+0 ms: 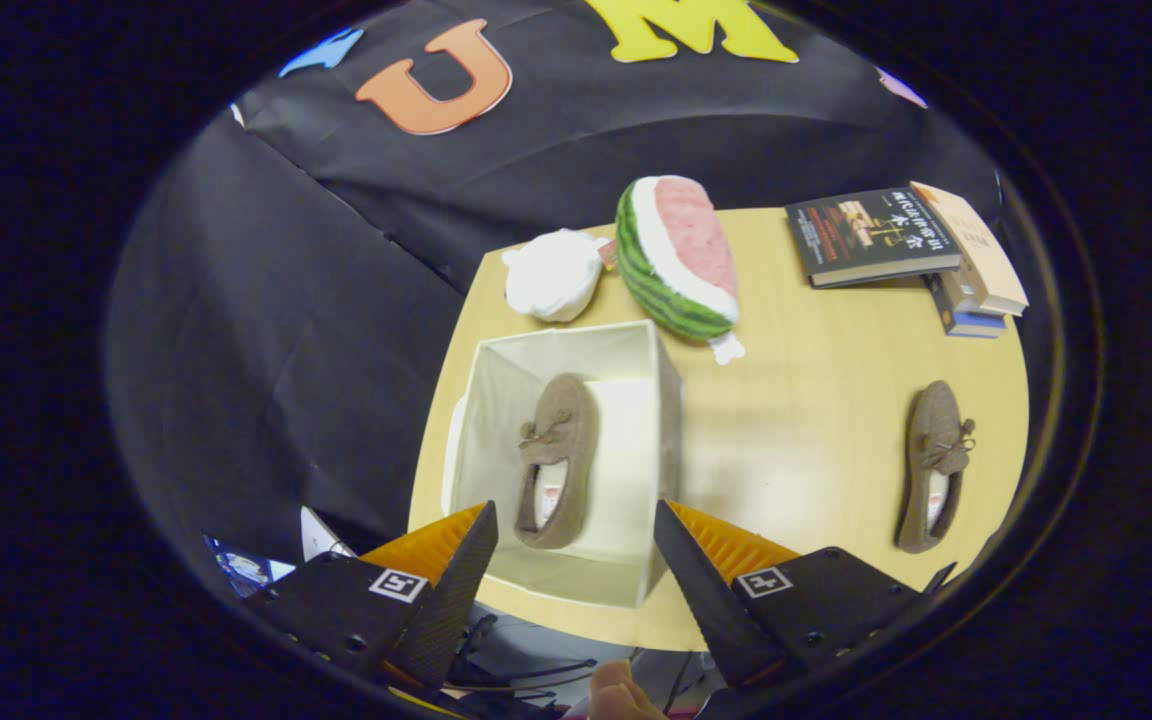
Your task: Open the storage box then place both shoes into the box .Put the left shoe in first, then the right shoe, with the right side of both shoes facing outward in a uniform manner.
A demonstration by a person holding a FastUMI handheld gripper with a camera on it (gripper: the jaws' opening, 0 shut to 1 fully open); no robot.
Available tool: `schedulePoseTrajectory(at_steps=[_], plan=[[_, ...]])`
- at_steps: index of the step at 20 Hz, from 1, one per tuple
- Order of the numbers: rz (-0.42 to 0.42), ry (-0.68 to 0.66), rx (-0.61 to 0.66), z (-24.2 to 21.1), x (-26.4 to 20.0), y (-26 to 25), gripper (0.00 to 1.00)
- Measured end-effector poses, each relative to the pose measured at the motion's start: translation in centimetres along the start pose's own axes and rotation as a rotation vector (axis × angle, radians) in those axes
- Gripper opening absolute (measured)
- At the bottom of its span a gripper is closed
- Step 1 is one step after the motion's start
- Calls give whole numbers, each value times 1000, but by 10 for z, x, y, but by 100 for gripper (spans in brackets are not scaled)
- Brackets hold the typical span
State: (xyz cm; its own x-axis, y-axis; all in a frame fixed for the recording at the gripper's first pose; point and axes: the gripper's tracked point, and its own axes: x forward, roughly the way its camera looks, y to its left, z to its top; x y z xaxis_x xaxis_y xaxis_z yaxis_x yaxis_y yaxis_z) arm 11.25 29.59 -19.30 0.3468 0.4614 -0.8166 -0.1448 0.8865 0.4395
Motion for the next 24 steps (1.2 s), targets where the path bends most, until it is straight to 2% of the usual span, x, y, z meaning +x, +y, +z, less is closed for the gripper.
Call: schedulePoseTrajectory(at_steps=[8,12,16,20,24], plan=[[-94,-10,95,2,-28,-147,96],[-127,16,137,-9,-28,-209,96],[-177,17,111,-18,-30,-266,96],[-258,14,114,-24,-30,-328,96],[-309,48,146,-38,-10,-378,96]])
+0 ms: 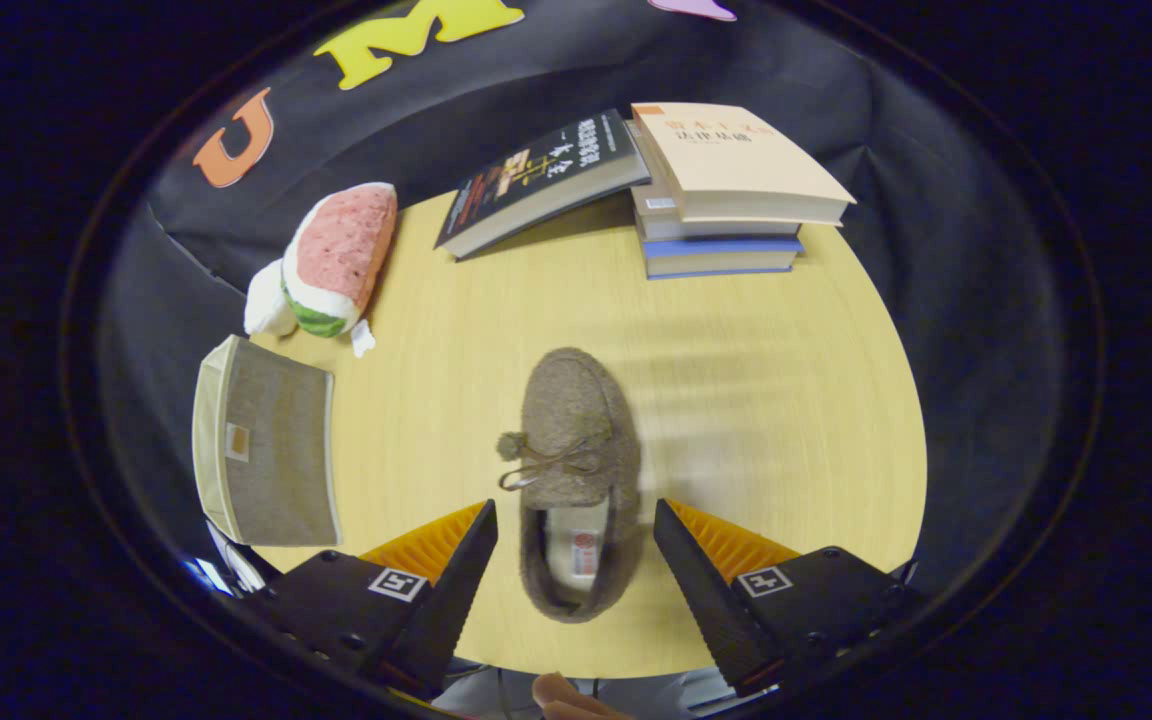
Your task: Open the storage box then place both shoes into the box .Put the left shoe in first, then the right shoe, with the right side of both shoes facing outward in a uniform manner.
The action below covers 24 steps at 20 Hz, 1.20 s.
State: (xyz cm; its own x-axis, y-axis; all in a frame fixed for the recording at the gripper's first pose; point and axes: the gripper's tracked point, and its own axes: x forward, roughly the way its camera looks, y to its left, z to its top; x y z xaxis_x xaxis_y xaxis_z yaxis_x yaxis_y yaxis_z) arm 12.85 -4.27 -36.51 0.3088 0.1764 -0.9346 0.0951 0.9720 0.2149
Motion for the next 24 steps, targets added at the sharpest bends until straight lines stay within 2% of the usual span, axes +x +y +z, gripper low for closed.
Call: schedulePoseTrajectory(at_steps=[2,4,8,10,17,19,20,21,24], plan=[[-35,28,-26,-7,16,-15,96],[-34,53,-38,-12,27,-20,96],[-151,86,-44,-16,51,-47,96],[-146,95,-13,-14,58,-50,97],[-72,113,6,-17,70,-21,29],[-91,109,2,-16,70,-21,11],[-88,109,10,-16,69,-19,11],[-85,114,28,-18,72,-20,1],[-55,149,95,-26,66,-18,1]])
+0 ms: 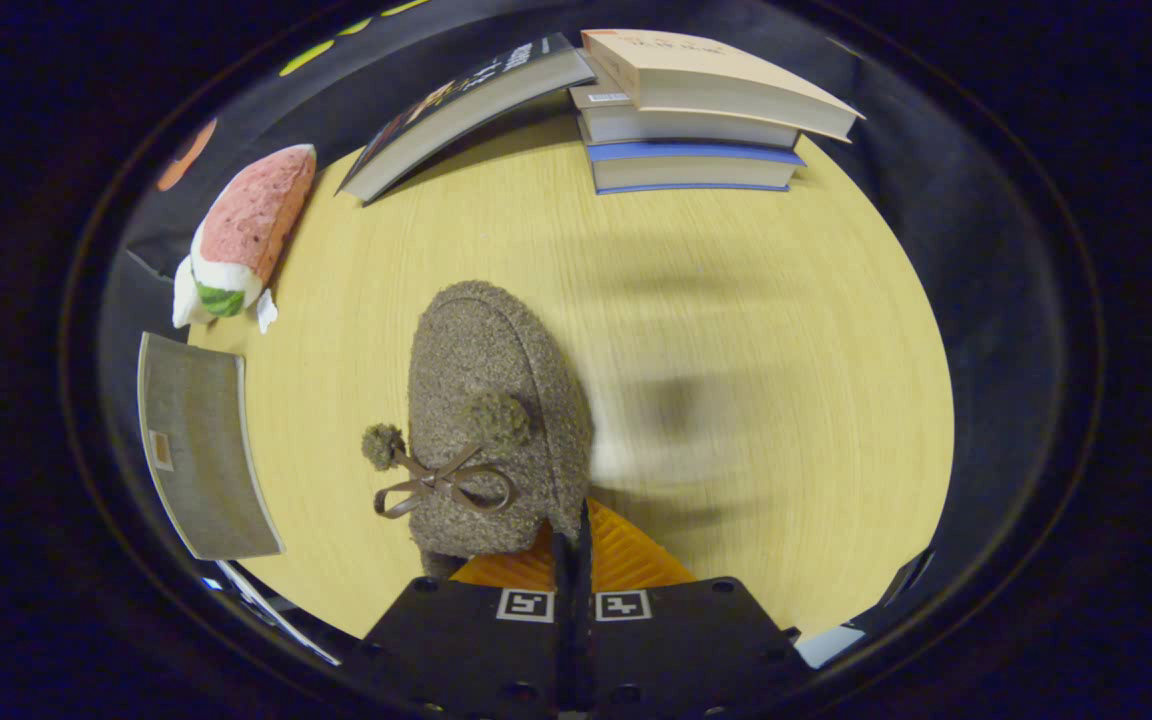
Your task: Open the storage box then place both shoes into the box .Put the left shoe in first, then the right shoe, with the right side of both shoes facing outward in a uniform manner.
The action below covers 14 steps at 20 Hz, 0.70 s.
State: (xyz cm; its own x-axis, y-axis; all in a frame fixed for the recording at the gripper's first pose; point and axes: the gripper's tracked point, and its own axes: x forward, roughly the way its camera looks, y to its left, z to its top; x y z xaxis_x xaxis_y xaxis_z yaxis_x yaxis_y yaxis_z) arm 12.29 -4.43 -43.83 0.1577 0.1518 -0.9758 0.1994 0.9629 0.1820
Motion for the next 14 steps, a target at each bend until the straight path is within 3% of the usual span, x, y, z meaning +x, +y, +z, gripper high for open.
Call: schedulePoseTrajectory(at_steps=[4,9,14], plan=[[96,17,67,-10,-23,17,0],[127,-48,42,2,-82,48,0],[168,-122,-10,15,-142,110,0]])
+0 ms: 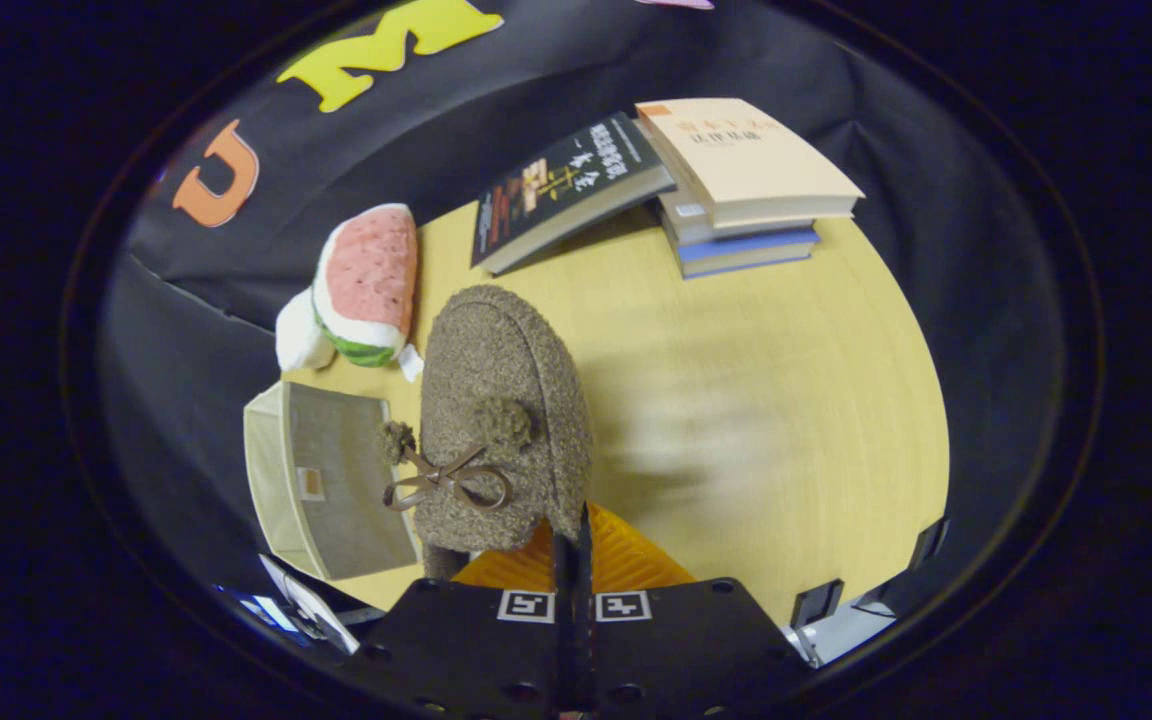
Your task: Open the storage box then place both shoes into the box .Put the left shoe in first, then the right shoe, with the right side of both shoes facing outward in a uniform manner.
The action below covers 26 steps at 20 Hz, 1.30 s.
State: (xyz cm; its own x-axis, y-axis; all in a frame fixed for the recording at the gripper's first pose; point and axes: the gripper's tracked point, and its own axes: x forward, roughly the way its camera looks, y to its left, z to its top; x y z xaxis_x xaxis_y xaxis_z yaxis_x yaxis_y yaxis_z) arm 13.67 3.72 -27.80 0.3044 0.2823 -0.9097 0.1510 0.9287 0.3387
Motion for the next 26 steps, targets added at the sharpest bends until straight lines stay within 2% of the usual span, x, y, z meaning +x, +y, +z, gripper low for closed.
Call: schedulePoseTrajectory(at_steps=[6,15,20,26], plan=[[52,-66,-114,2,-19,107,0],[173,6,-173,-41,-4,259,0],[140,34,-203,-68,28,313,1],[-76,74,-203,-84,88,301,0]])
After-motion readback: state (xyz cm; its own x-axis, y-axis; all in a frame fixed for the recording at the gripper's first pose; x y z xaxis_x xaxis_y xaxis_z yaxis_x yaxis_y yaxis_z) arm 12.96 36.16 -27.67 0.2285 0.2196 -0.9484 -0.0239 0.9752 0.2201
